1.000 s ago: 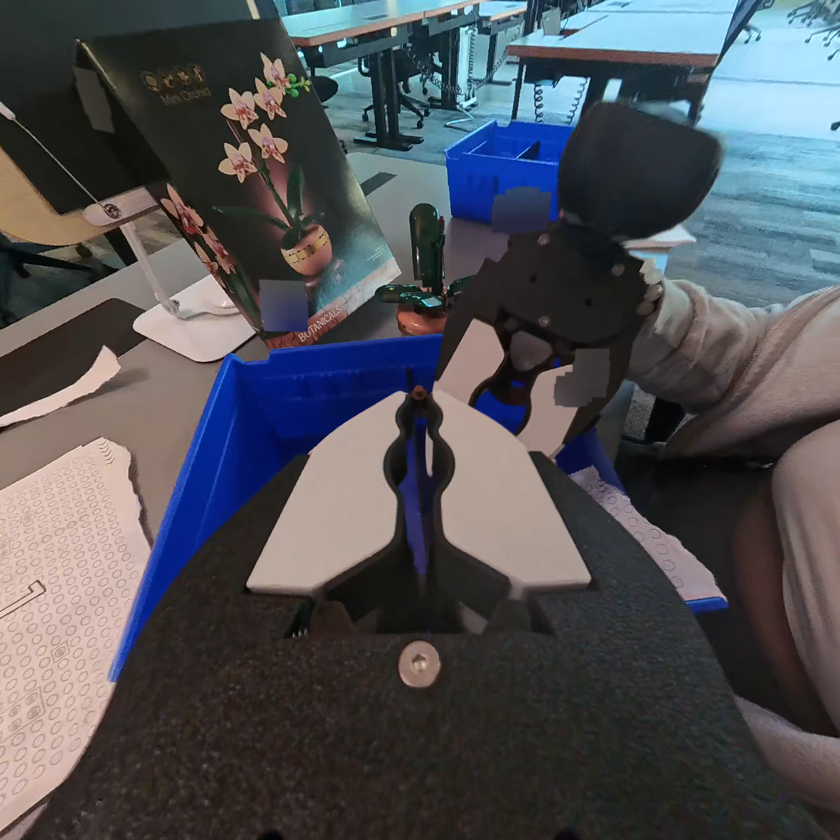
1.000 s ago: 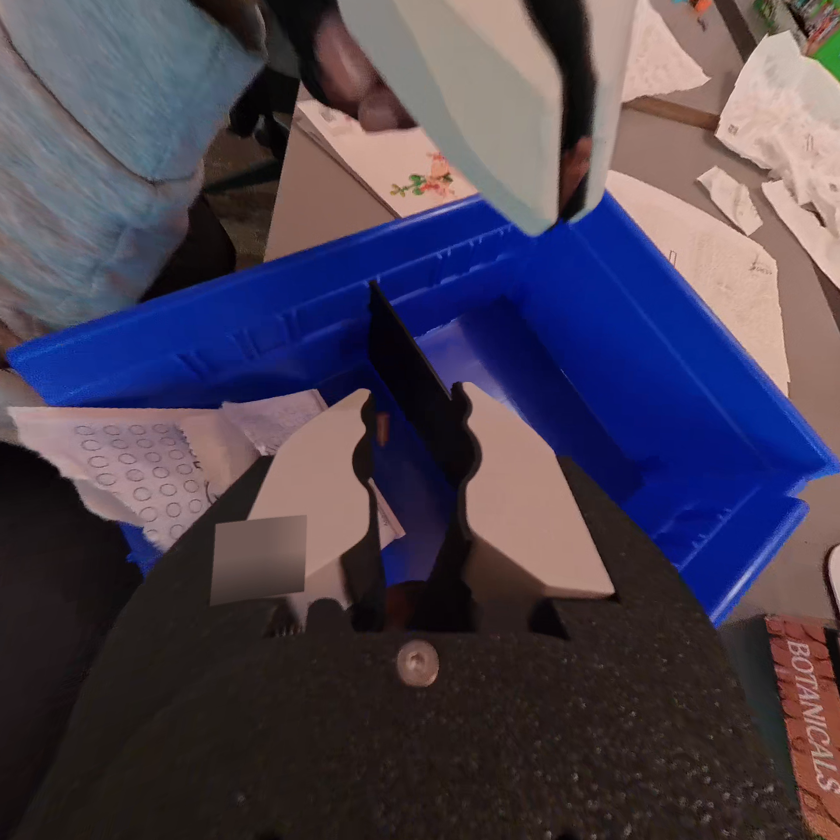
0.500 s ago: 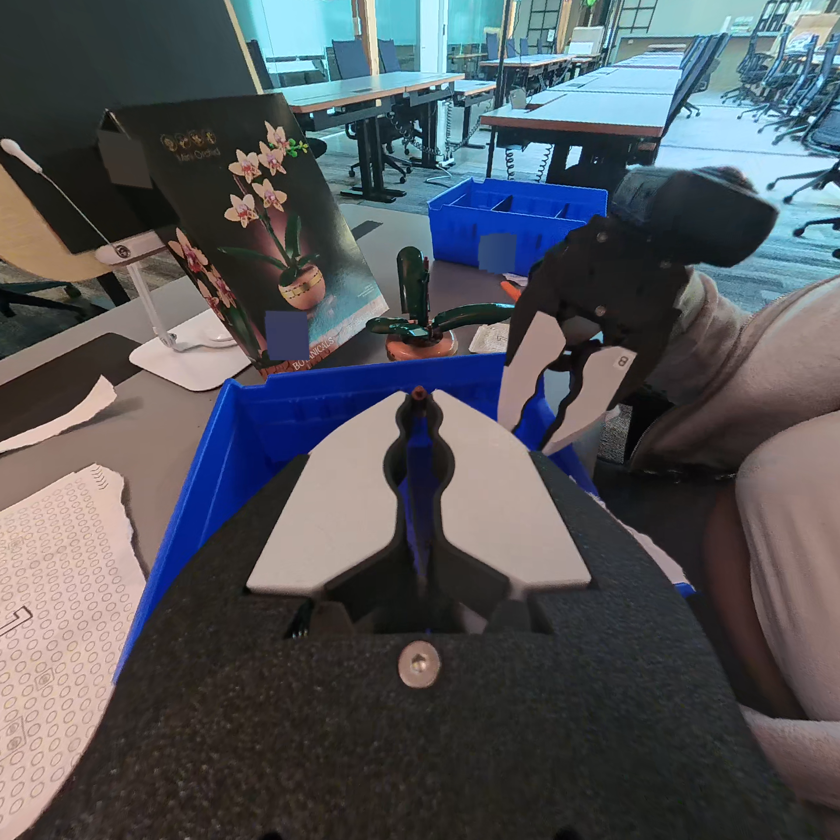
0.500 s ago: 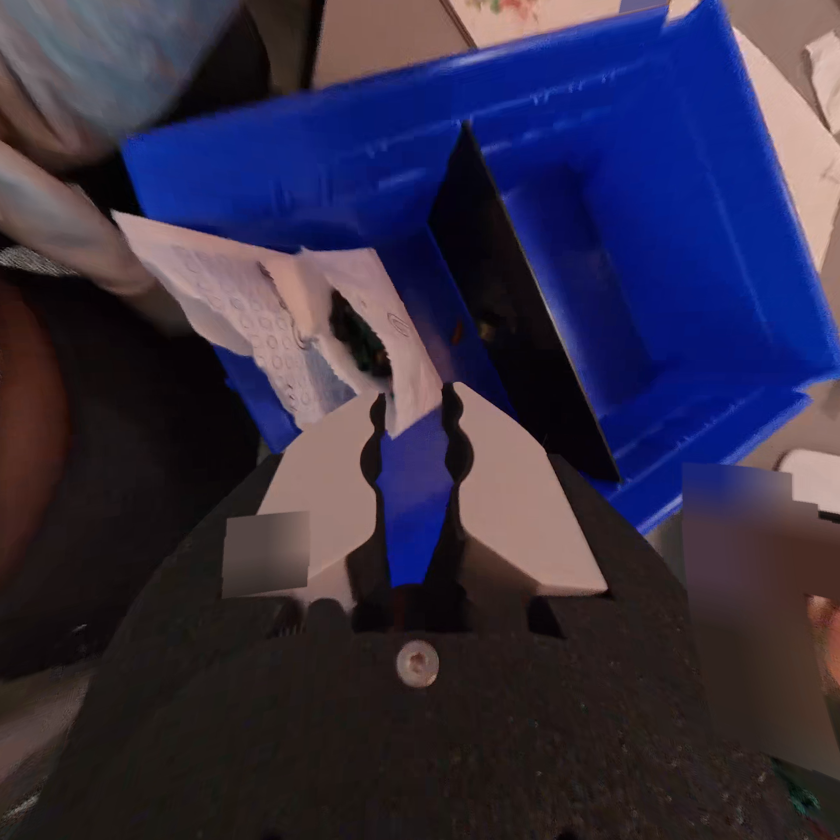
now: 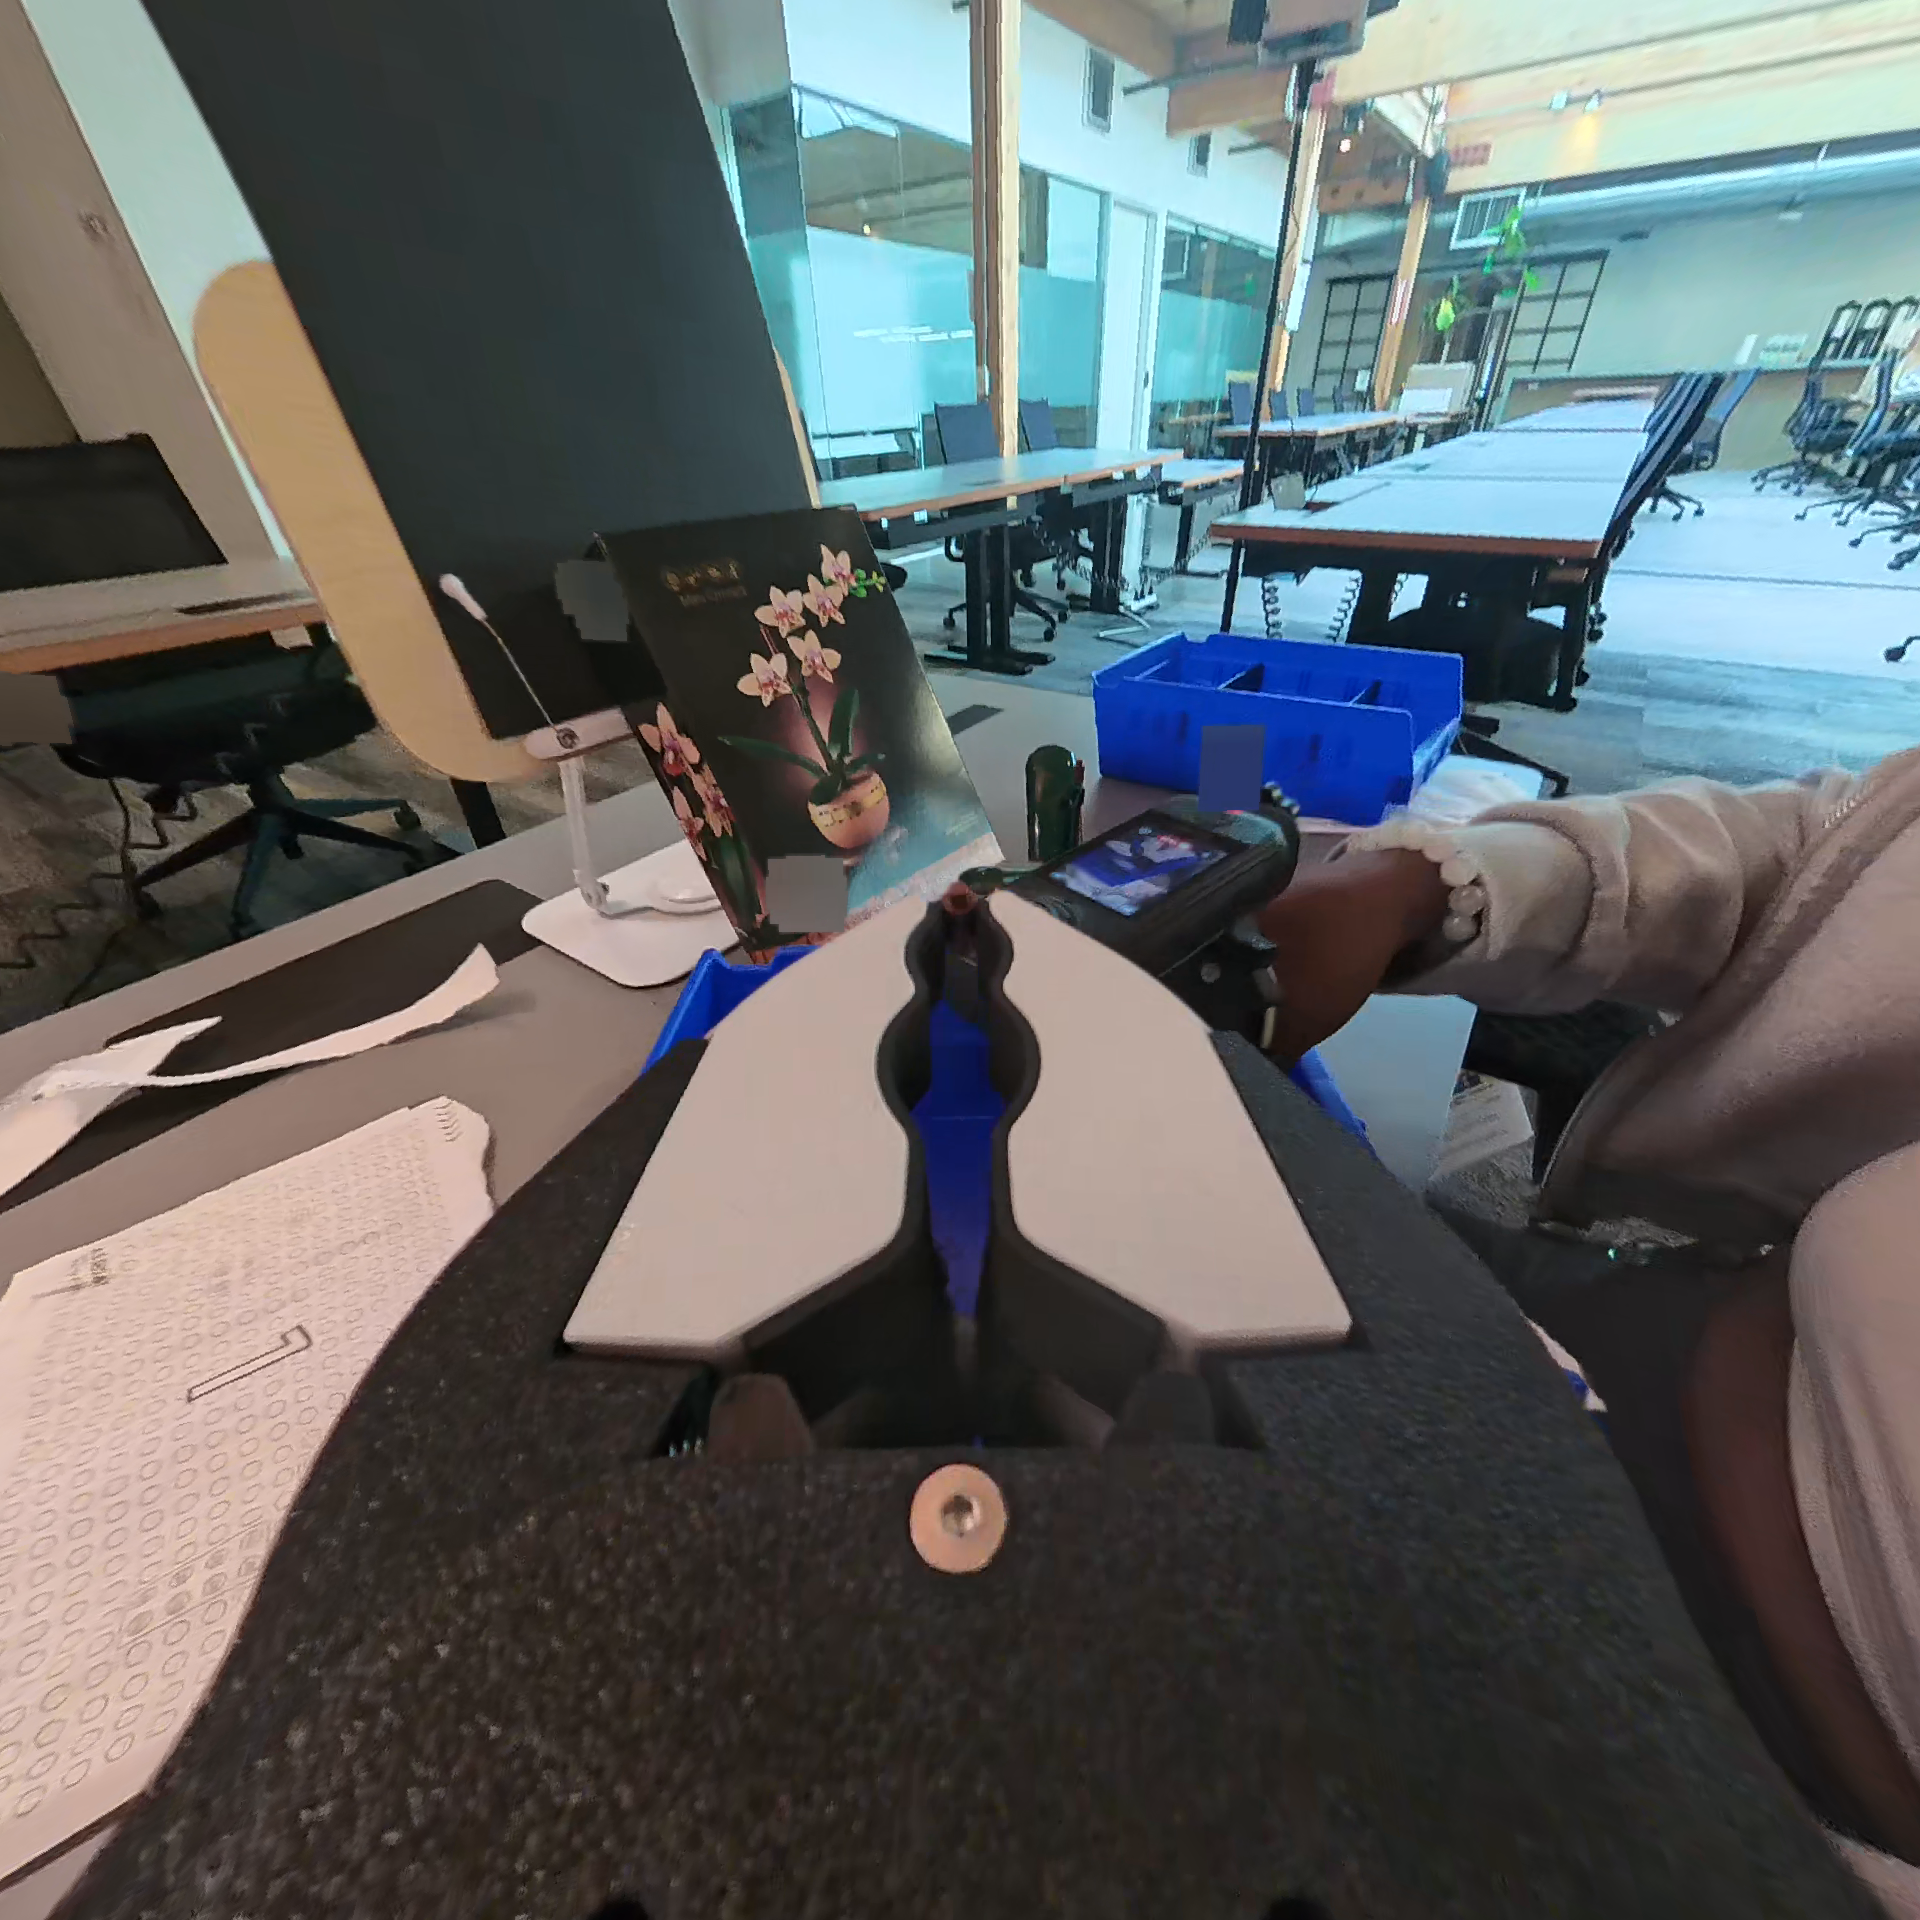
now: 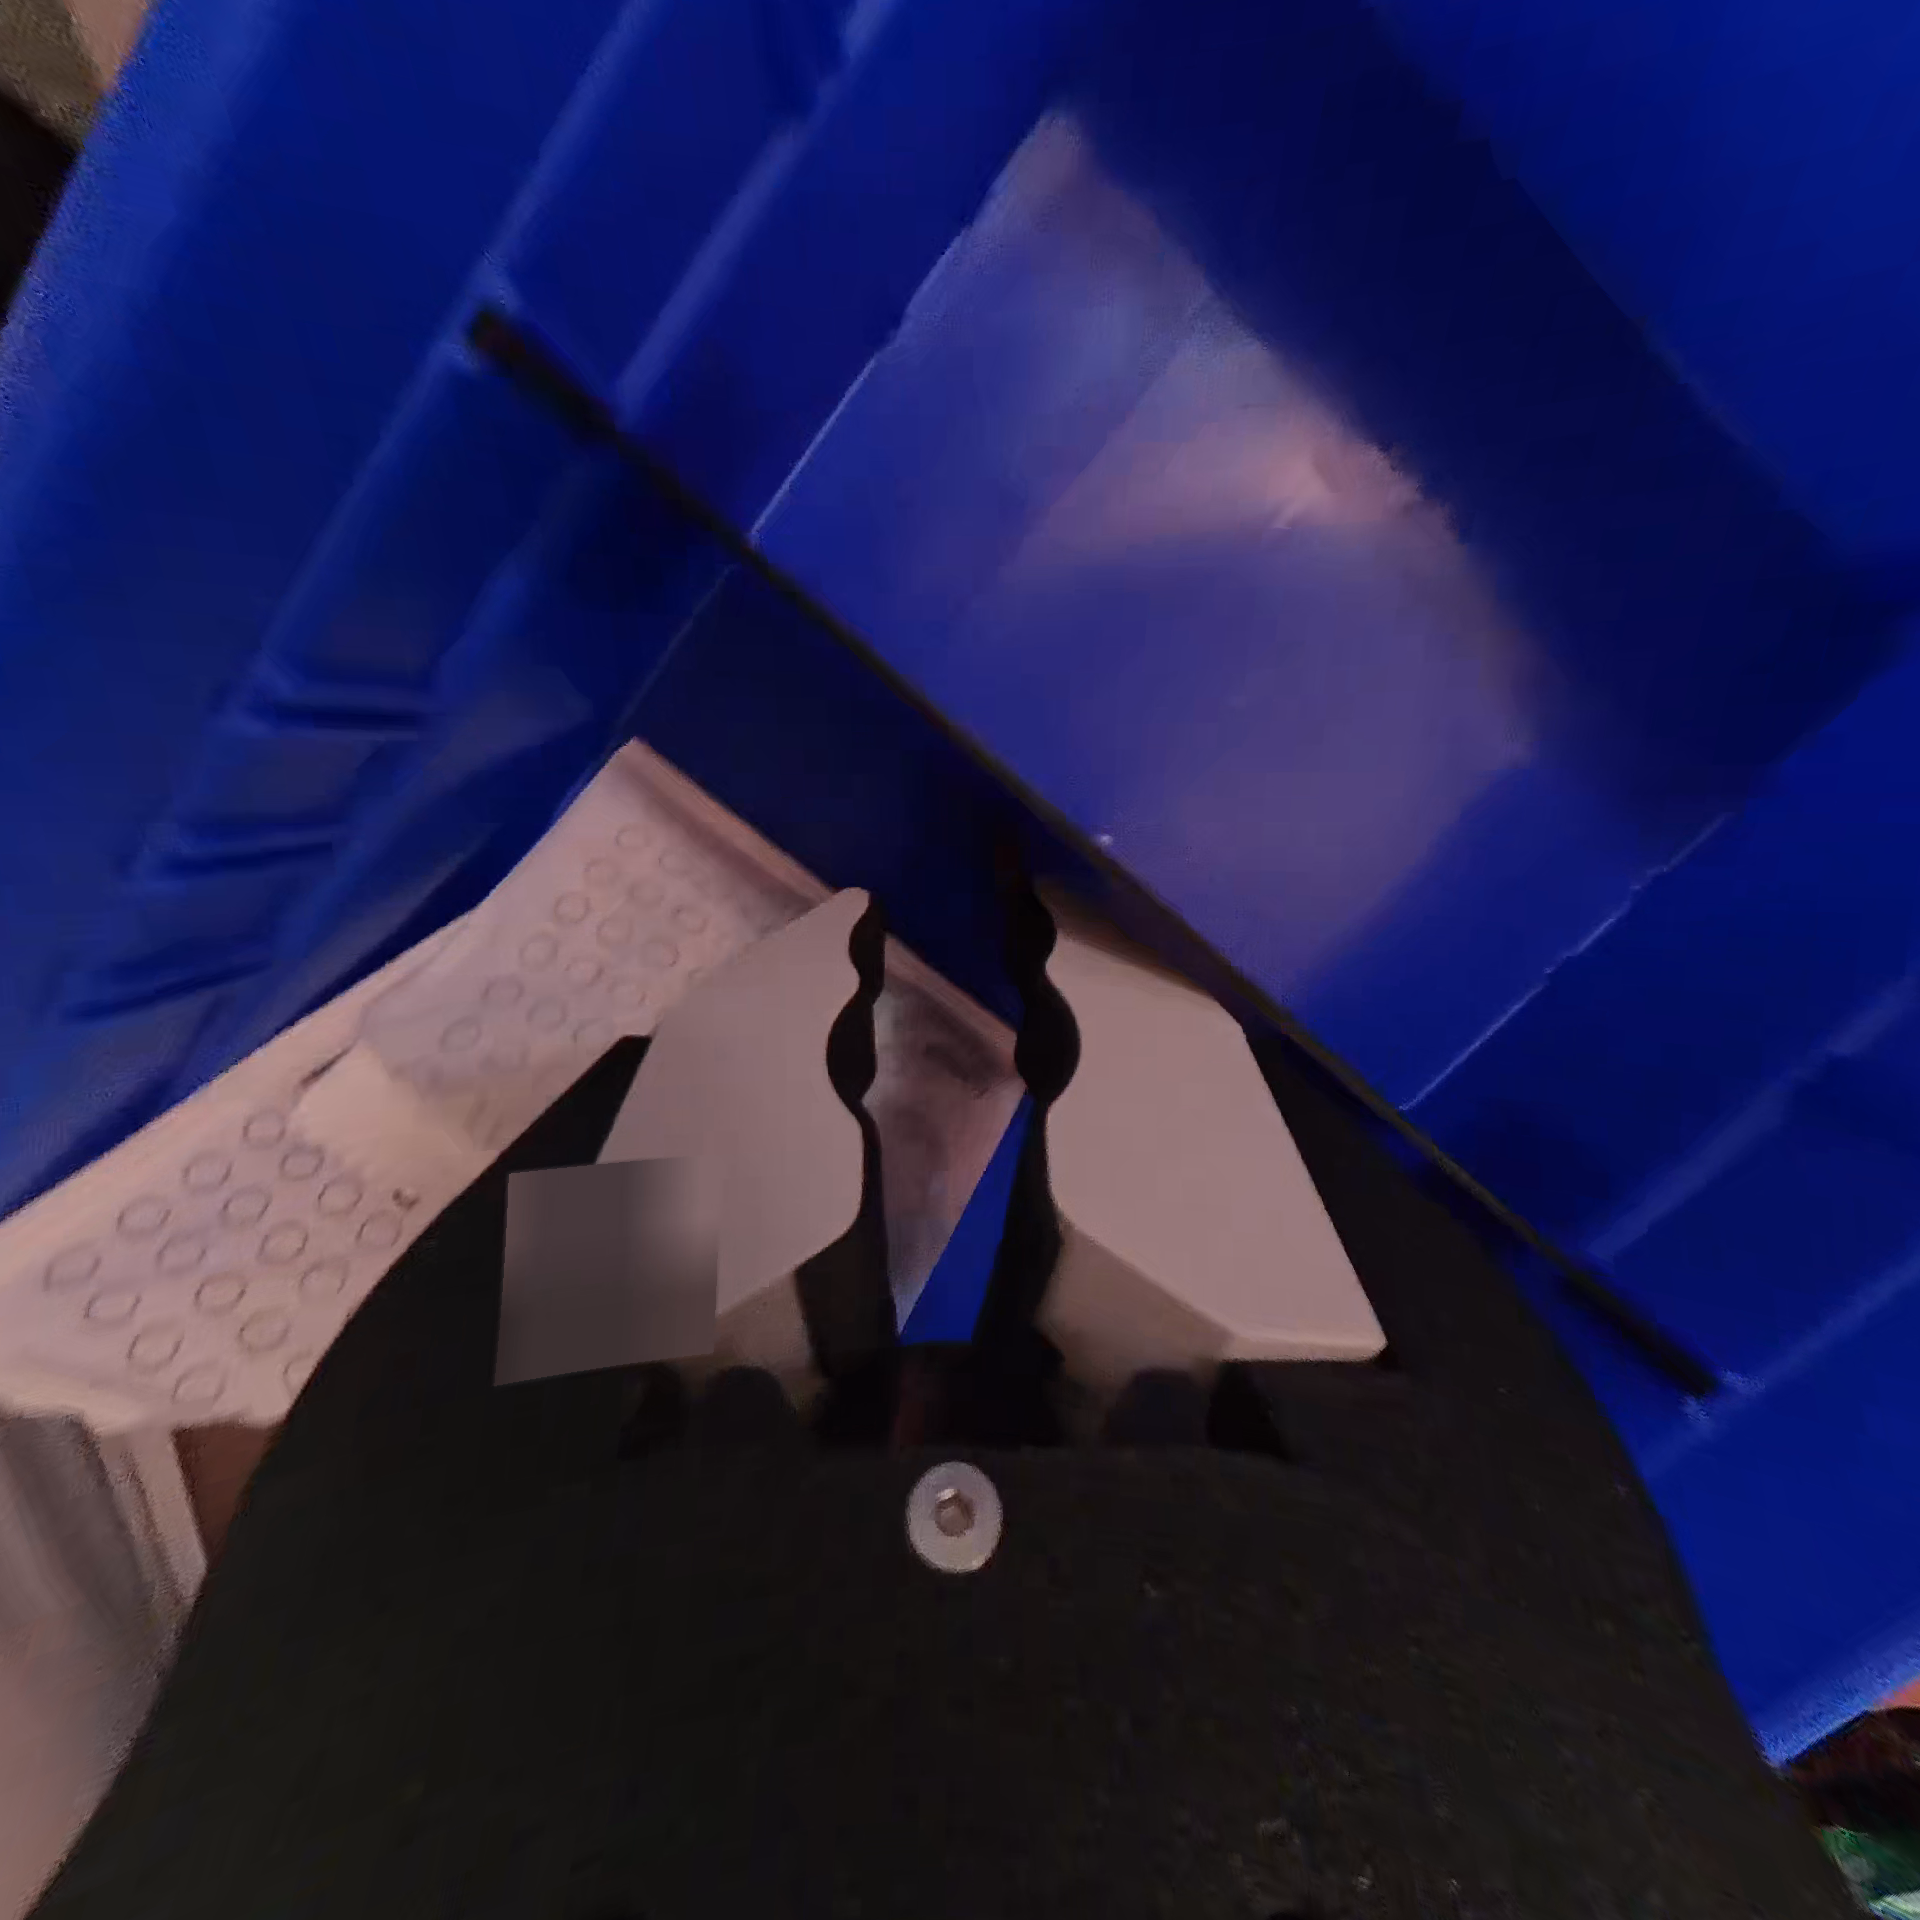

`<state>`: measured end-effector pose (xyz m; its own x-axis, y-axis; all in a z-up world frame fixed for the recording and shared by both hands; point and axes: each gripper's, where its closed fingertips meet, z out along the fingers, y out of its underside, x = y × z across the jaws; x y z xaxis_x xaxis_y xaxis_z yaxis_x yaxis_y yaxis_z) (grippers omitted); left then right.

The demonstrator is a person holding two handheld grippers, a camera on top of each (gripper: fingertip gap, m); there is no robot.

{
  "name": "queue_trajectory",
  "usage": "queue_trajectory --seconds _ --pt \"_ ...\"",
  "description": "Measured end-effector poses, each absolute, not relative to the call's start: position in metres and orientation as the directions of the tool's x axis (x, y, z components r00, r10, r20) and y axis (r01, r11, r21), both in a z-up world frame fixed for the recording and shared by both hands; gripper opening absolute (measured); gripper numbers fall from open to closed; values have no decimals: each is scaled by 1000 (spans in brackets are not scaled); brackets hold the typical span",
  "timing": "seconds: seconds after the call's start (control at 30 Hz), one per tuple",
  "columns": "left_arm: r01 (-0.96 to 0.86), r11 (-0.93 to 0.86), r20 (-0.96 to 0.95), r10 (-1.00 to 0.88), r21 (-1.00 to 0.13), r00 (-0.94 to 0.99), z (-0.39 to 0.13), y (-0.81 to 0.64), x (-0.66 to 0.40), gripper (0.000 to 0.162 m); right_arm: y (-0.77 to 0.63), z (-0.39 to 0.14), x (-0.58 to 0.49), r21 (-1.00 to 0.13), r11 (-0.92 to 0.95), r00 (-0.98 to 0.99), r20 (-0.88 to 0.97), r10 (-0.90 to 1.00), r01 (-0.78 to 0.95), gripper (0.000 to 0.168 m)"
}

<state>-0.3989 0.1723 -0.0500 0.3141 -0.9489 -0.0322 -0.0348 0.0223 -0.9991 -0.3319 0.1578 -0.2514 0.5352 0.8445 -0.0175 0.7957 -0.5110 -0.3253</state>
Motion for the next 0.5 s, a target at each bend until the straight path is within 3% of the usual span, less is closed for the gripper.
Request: queue_trajectory --seconds 0.27,0.5 --pt "60 61 -40 -951 -996 308 -34 163 -423 5 163 -269 -330 -310 -605 625 -40 779 734 23" --pt "50 56 -38 -952 -997 304 -36 164 -421 5 162 -274 -331 -317 -620 622 -109 776 718 7"
